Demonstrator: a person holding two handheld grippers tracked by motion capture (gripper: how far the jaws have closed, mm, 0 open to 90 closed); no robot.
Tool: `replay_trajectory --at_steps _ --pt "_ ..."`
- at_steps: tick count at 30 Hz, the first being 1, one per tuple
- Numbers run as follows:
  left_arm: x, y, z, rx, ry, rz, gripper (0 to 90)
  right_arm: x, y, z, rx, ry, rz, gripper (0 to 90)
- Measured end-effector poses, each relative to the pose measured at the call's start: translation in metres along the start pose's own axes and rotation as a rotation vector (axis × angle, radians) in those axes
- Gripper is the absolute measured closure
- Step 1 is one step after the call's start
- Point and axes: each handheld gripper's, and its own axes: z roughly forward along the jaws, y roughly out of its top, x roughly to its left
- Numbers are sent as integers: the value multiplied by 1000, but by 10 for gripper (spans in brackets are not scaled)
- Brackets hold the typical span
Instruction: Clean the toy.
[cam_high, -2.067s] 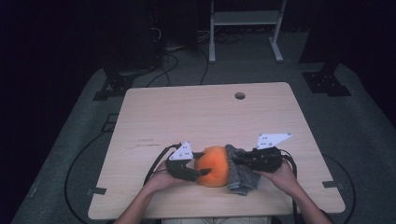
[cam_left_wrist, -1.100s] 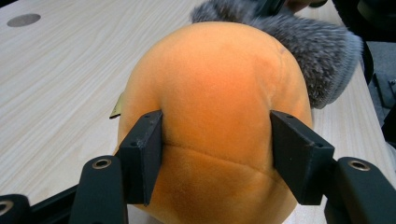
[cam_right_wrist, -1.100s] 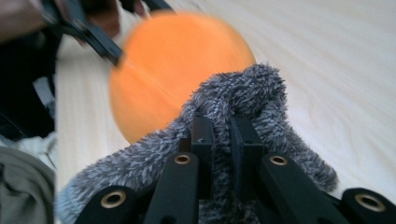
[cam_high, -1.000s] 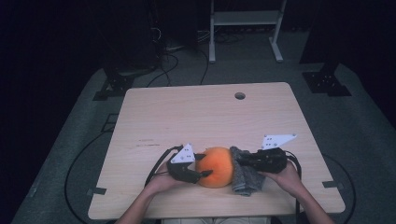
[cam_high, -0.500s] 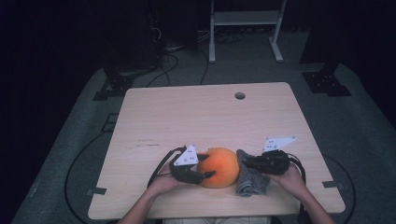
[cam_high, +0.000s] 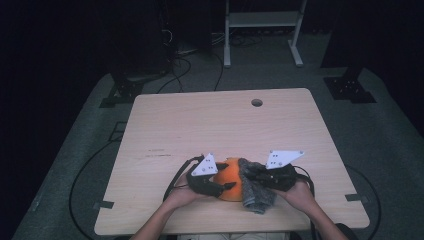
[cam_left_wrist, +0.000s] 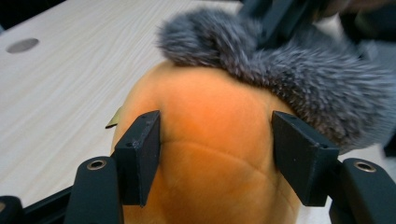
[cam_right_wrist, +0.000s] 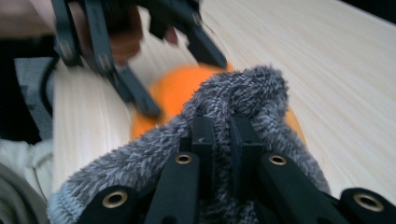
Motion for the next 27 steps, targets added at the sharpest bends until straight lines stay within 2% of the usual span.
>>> replay_trajectory --at_steps 2,4,6,8,10,12,13,16,18,20,22,24,27 --pt "-2 2 2 0 7 12 350 -6 -11 -5 9 -7 36 819" --pt "-3 4 4 8 18 24 348 -9 -16 -11 26 -20 50 819" --pt "-4 5 5 17 26 37 351 -10 -17 -18 21 -28 64 818" --pt "-5 5 6 16 24 43 352 -5 -12 -21 -10 -20 40 816" --pt "-6 7 6 8 12 54 343 1 -4 -18 -17 -6 -1 816" --pt "-2 7 3 -16 -5 43 268 4 -1 -10 23 -12 -34 818" --pt "1 5 0 -39 -10 24 232 3 -3 -8 32 -15 -42 818" --pt "12 0 -5 -33 9 -41 107 -4 -12 -12 12 -11 0 818" --pt "18 -5 -1 -13 -33 -79 144 -11 -19 -17 -1 -12 47 815" --pt "16 -5 1 -19 -36 -56 243 -15 -25 -22 32 -39 64 816" --pt "11 -2 1 -23 -14 -31 325 -14 -25 -27 25 -44 68 816" --pt "6 3 2 -17 -3 -17 374 -10 -19 -33 -6 -42 53 815" --pt "-4 9 5 -5 3 24 377 2 1 -34 -35 -41 -15 814"
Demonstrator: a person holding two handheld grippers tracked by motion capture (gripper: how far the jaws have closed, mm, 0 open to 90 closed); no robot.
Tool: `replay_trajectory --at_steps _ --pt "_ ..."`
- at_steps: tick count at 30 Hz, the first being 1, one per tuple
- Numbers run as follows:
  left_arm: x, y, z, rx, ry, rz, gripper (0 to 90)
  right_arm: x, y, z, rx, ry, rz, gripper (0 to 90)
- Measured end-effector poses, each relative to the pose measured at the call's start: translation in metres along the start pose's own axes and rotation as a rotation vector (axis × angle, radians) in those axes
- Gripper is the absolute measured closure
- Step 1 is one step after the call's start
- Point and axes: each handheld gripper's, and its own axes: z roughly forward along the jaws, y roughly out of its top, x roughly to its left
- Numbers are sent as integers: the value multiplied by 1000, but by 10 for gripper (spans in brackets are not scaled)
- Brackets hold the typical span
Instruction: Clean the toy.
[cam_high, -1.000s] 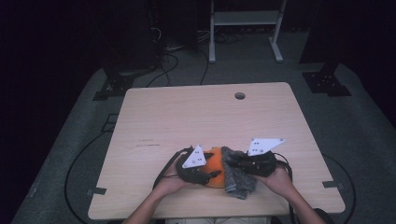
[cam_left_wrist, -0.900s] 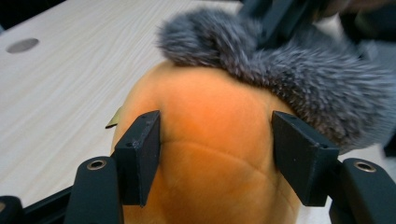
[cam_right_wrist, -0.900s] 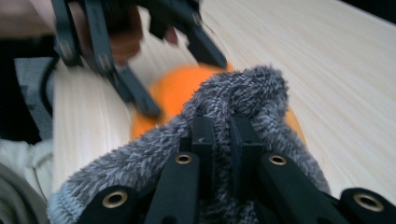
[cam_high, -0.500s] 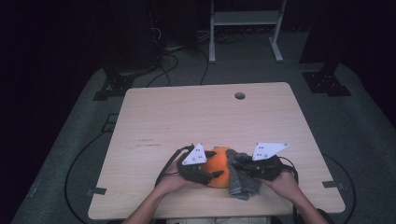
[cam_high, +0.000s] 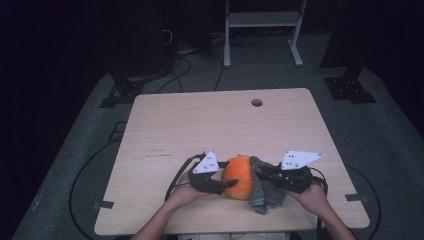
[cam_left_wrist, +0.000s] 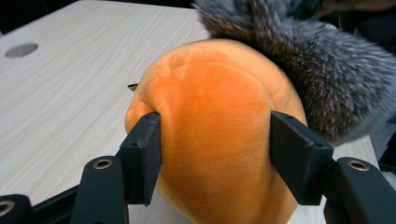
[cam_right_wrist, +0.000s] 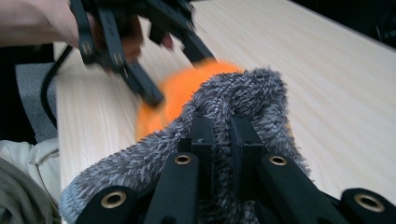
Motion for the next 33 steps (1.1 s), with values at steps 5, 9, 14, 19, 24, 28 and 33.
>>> replay_trajectory --at_steps 5,9,14,19,24,28,33 --pt "1 -2 2 15 4 -18 330 0 -1 10 34 7 -7 817" --pt "9 -6 6 4 -24 -130 161 -9 -23 5 0 22 73 817" --pt "12 -9 13 10 -104 -193 238 -9 -32 -1 -2 11 74 816" --pt "12 -9 9 -9 -101 -197 392 -15 -42 -11 45 -19 97 815" --pt "9 -1 5 -62 -104 -168 448 -6 -24 -25 -33 -10 73 816" --pt "5 7 -2 -87 -83 -132 468 8 9 -14 -86 3 -11 816" --pt "13 -1 -11 -82 -59 -166 471 6 9 11 -71 -12 -20 818"
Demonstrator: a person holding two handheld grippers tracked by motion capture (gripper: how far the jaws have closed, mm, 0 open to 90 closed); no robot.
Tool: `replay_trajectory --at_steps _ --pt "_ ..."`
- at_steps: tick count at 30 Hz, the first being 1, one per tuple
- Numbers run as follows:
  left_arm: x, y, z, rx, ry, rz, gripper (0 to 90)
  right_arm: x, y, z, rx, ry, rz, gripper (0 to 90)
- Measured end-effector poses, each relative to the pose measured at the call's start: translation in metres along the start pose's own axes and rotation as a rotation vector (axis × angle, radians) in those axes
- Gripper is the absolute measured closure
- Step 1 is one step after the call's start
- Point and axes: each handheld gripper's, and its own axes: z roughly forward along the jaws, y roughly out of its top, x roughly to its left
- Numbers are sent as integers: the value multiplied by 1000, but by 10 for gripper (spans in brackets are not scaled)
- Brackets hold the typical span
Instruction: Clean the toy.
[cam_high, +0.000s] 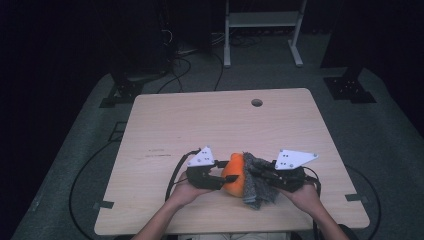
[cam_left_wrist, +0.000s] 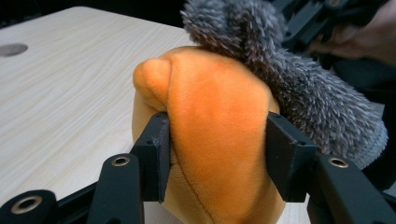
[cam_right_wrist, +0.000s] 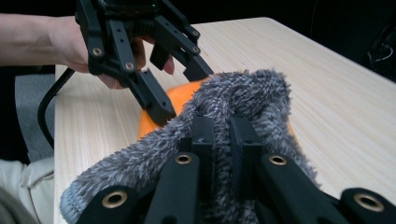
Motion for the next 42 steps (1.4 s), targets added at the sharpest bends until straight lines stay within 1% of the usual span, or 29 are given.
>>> replay_trajectory --at_steps 2,3,4,6,7,9,10,11,12,13,15,16,18,19,20,21,23,24,28,30,31,32,34,35,36,37,39,41,42 --pt "2 -2 1 9 -3 -8 469 -2 -6 2 12 -4 11 818" --pt "3 -3 1 7 -6 -21 463 -3 -10 3 26 -11 14 817" --pt "4 -3 2 13 -16 -34 444 -5 -14 2 38 -15 18 816" --pt "7 -3 1 15 -57 -69 374 -8 -23 -1 52 -20 44 815" --pt "7 -2 0 7 -62 -74 352 -11 -28 -2 61 -17 59 816" --pt "7 -2 0 0 -59 -81 368 -15 -38 -7 79 -29 91 816" --pt "6 -2 1 -4 -44 -70 404 -16 -40 -9 91 -36 91 816" --pt "6 -3 1 -7 -40 -67 431 -15 -41 -11 97 -41 90 816" --pt "5 -2 2 -11 -33 -69 449 -15 -40 -13 92 -40 90 816" --pt "5 -2 3 -14 -24 -71 459 -12 -38 -15 75 -36 82 817" --pt "4 -1 5 -21 -21 -78 470 -5 -27 -18 25 3 59 817" --pt "3 -1 6 -25 -21 -81 473 0 -21 -17 8 15 43 817" --pt "0 0 7 -17 -17 -66 477 8 -10 -10 1 27 10 816" --pt "0 0 7 -13 -14 -65 477 10 -8 -6 8 22 -3 816" --pt "1 0 6 -11 -17 -71 473 10 -7 -3 14 20 -11 817" --pt "2 -2 5 -14 -32 -83 458 9 -9 0 19 17 -11 818" --pt "6 -3 3 -14 -59 -106 419 5 -13 2 29 11 0 818" --pt "6 -3 4 -13 -62 -108 419 4 -15 2 36 5 -4 818" --pt "4 -2 6 -14 -37 -111 450 0 -20 -2 60 -18 -1 818" --pt "4 -2 5 -13 -31 -127 459 0 -23 -5 78 -38 -13 818" --pt "5 -3 5 -15 -31 -130 461 0 -24 -6 80 -45 -9 818" --pt "4 -2 6 -15 -28 -133 464 0 -26 -8 72 -41 3 818" --pt "3 -1 7 -13 -25 -122 465 4 -23 -11 38 -37 -1 817" --pt "3 -1 8 -12 -24 -117 464 5 -21 -11 16 -23 -2 818" --pt "1 0 9 -14 -22 -113 465 8 -18 -10 -1 -8 -10 817" --pt "0 1 9 -9 -19 -102 465 10 -14 -9 -8 -3 -25 817" --pt "-1 2 8 3 -10 -86 464 12 -10 -4 12 -7 -44 816" --pt "2 0 7 2 -13 -94 464 10 -13 -2 21 -7 -31 815" --pt "2 -1 6 -3 -17 -105 464 7 -17 -2 28 -11 -25 815"
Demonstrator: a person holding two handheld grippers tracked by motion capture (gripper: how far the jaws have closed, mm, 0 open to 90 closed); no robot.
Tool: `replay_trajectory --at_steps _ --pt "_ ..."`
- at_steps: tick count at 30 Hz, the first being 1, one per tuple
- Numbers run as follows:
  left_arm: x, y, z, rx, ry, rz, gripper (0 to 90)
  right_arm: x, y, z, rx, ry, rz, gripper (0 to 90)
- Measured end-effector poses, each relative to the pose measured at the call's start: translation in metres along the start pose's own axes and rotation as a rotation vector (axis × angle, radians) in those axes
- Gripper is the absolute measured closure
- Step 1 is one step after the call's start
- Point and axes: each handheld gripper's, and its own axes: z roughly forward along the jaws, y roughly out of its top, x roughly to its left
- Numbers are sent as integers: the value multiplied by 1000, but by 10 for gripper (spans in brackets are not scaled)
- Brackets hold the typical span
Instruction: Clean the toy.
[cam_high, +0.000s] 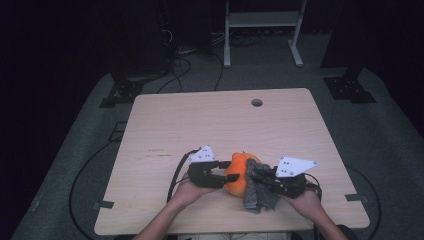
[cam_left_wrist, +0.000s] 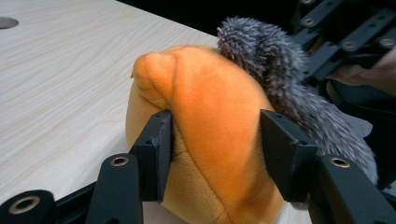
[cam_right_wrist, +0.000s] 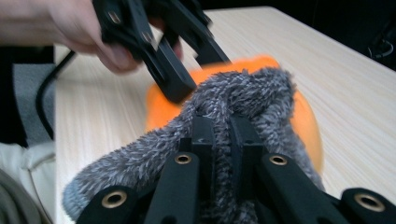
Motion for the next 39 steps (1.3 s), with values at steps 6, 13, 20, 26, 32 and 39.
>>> replay_trajectory --at_steps 6,13,20,26,32,39 --pt "-4 1 1 9 2 42 463 -10 -12 -12 35 -9 39 815" --pt "-15 3 2 32 15 142 469 -4 28 -1 40 26 -42 809" --pt "-6 2 3 -6 -11 20 344 -8 15 4 28 52 24 814" --pt "-8 1 0 31 26 80 445 -11 11 1 41 56 19 816" --pt "-6 -2 -3 49 35 107 457 -26 10 -10 54 20 66 815" --pt "2 3 -8 11 11 6 368 -15 7 9 65 68 60 816"
